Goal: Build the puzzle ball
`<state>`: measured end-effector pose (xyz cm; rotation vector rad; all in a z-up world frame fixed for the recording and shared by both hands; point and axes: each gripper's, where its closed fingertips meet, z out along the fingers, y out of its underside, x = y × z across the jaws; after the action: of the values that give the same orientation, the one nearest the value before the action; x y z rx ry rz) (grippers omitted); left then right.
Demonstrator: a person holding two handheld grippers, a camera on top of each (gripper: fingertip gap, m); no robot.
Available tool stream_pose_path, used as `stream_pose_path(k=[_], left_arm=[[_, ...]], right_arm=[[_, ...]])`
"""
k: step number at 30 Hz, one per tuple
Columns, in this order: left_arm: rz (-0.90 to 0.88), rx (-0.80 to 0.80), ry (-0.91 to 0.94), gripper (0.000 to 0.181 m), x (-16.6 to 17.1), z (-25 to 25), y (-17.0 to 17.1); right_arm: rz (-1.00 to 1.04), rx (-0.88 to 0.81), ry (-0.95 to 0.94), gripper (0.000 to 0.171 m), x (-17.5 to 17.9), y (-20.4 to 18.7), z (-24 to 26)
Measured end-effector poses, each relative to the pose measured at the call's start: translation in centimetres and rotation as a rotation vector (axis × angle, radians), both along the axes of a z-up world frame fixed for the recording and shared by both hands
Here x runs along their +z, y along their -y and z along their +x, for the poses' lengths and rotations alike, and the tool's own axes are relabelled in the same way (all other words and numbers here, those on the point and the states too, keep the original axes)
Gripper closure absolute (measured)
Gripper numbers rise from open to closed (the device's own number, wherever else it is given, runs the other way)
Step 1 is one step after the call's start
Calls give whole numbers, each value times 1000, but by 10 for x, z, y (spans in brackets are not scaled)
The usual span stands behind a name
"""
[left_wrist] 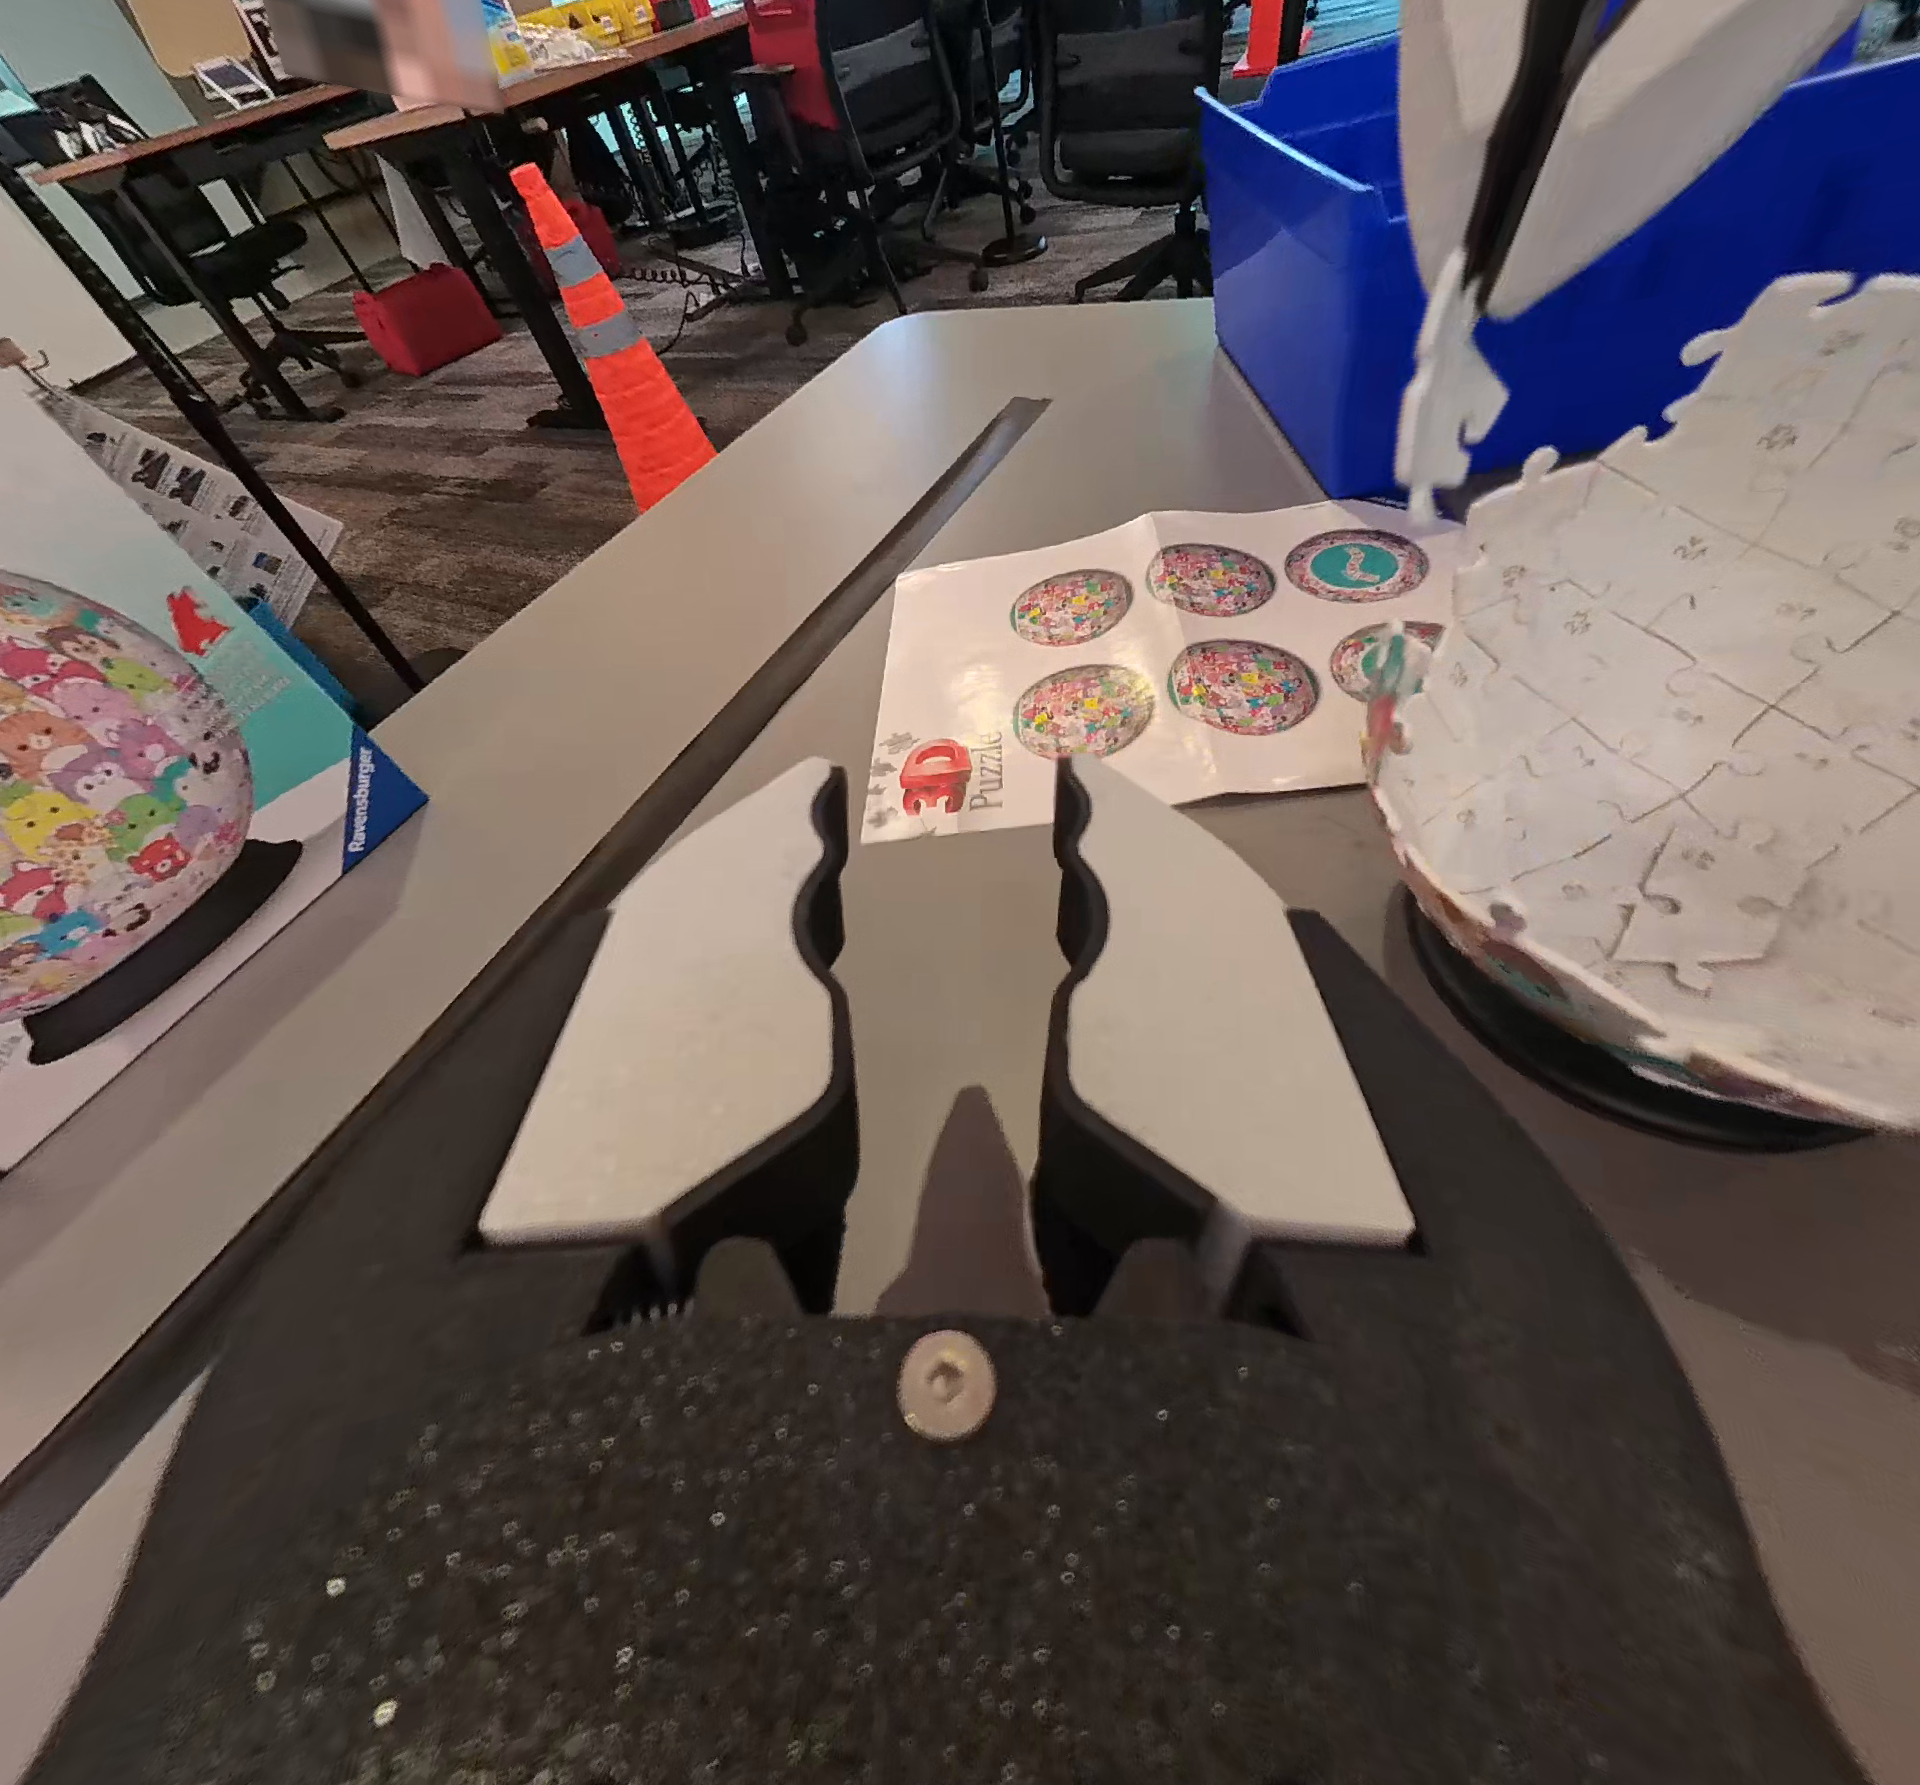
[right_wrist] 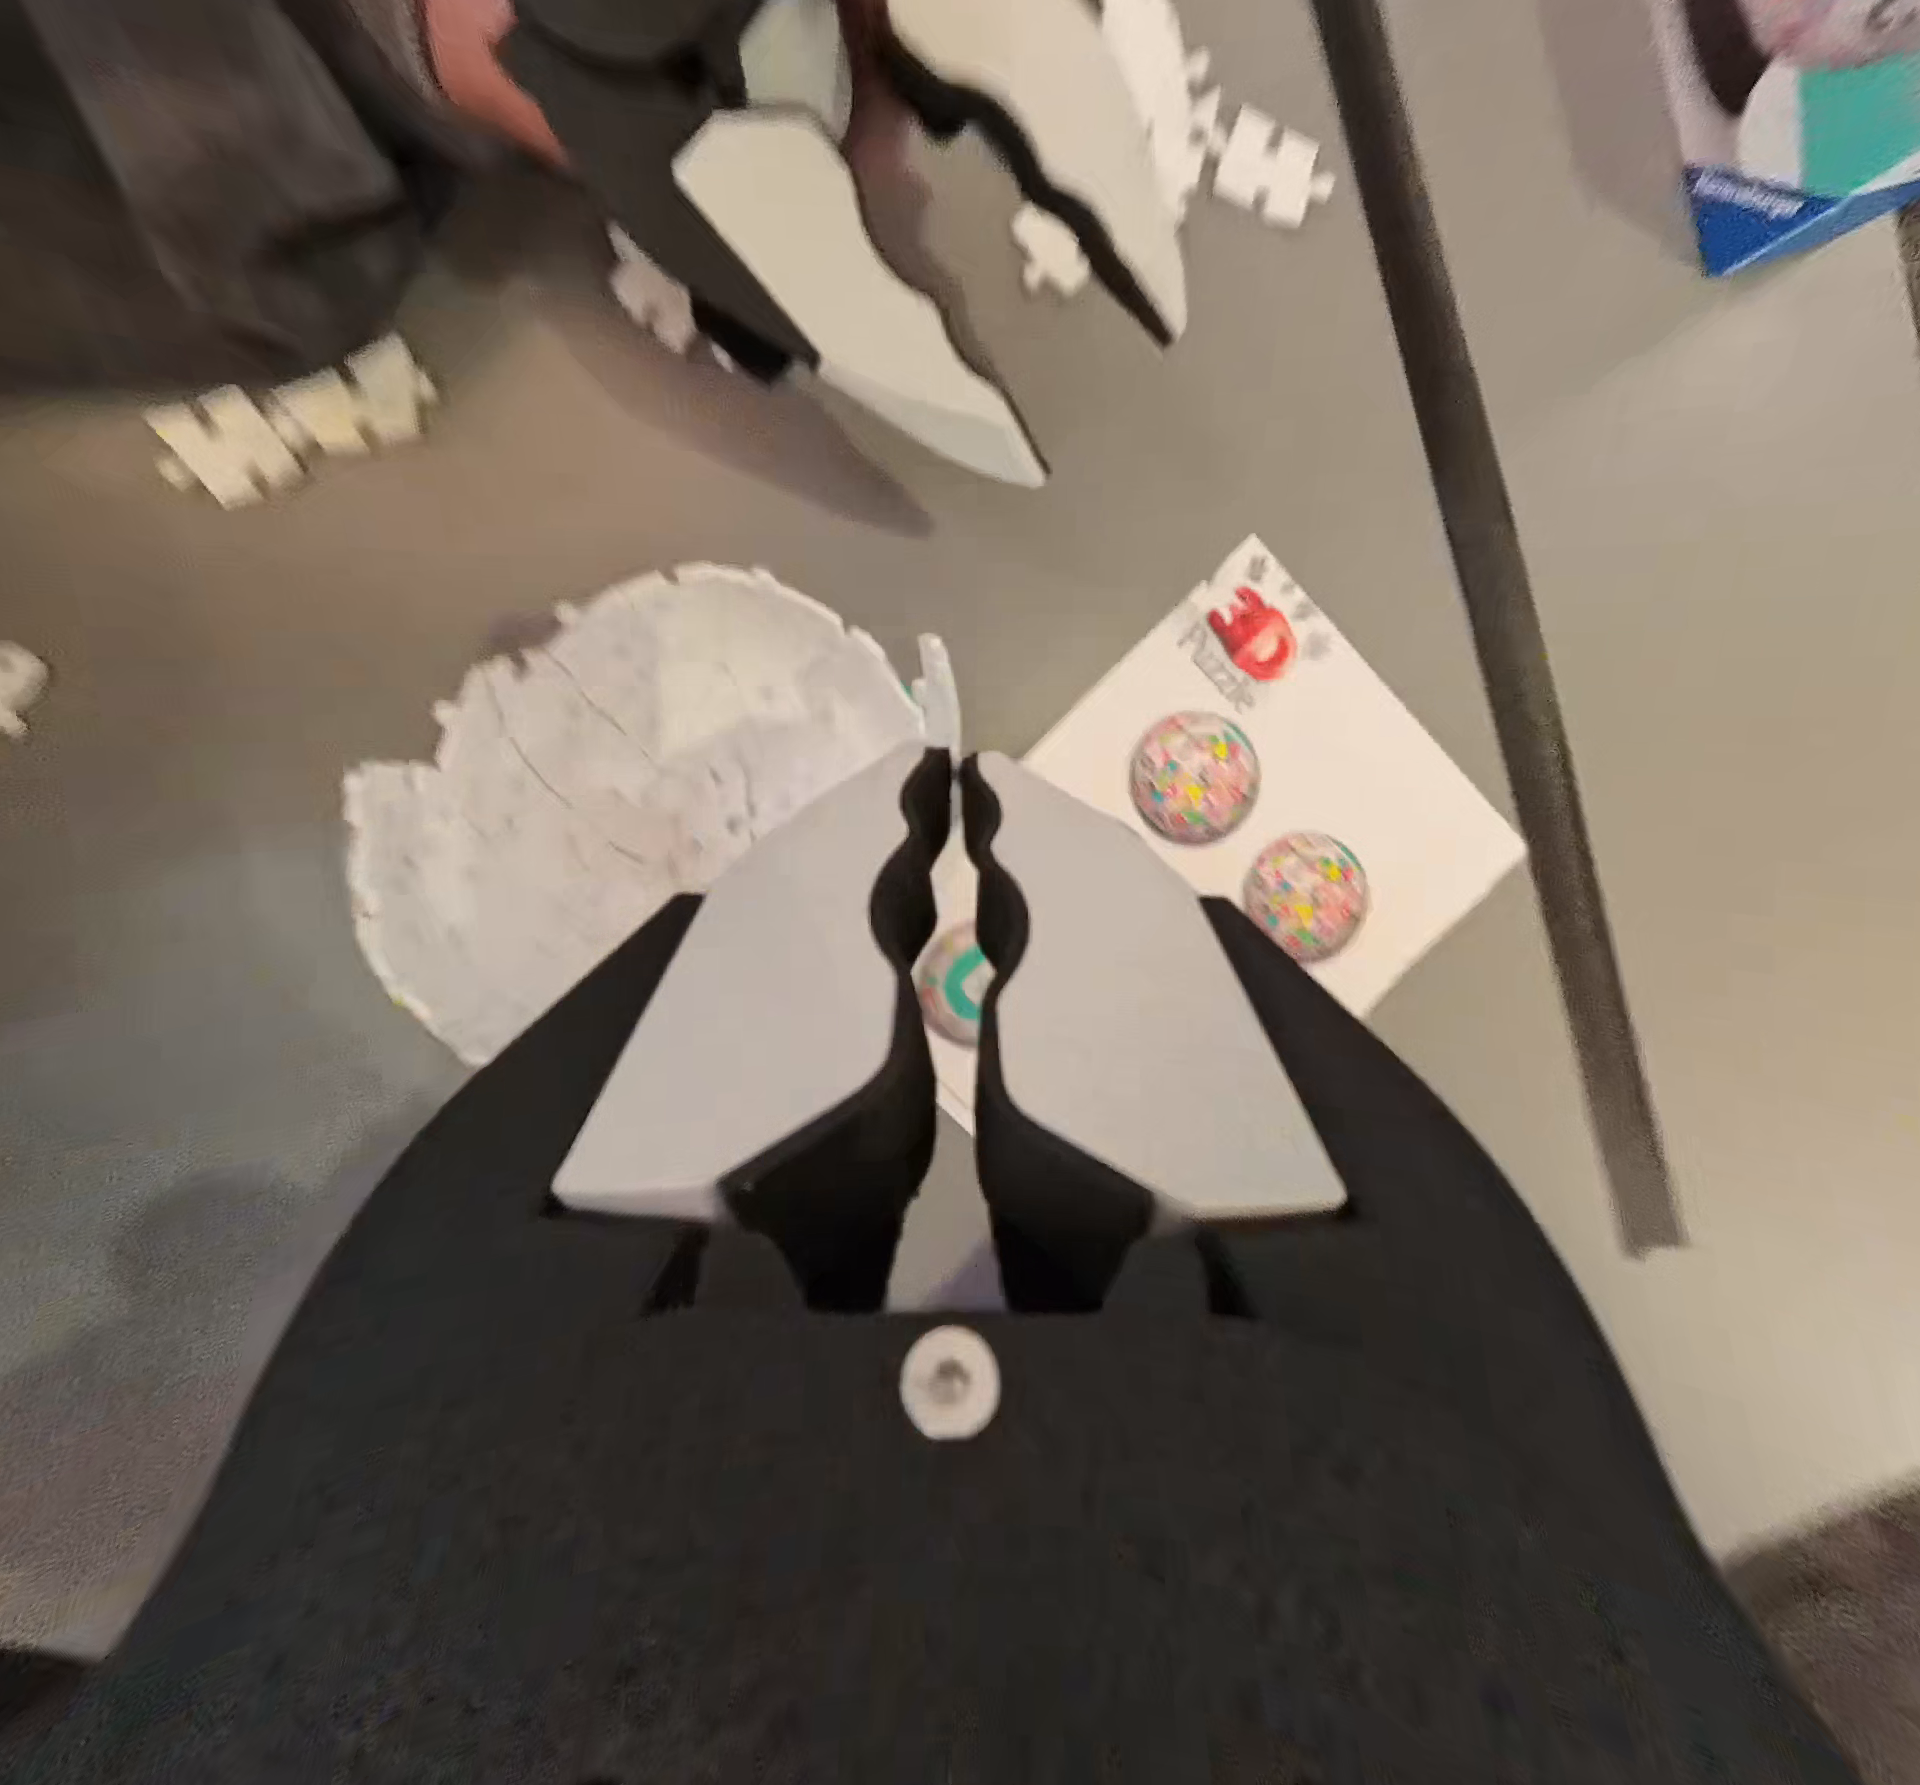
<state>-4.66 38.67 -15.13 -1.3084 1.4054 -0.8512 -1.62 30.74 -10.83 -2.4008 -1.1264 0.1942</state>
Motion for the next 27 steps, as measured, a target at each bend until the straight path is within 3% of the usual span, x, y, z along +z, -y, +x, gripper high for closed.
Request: stream_pose_path(k=[16, 27], left_arm=[[-43, -86, 9, 148, 1, 29, 3], [0, -137, -27, 148, -4, 45, 8]], right_arm=[[-214, 130, 127, 169, -38, 19, -3], [-220, -28, 221, 169, -45, 17, 3]])
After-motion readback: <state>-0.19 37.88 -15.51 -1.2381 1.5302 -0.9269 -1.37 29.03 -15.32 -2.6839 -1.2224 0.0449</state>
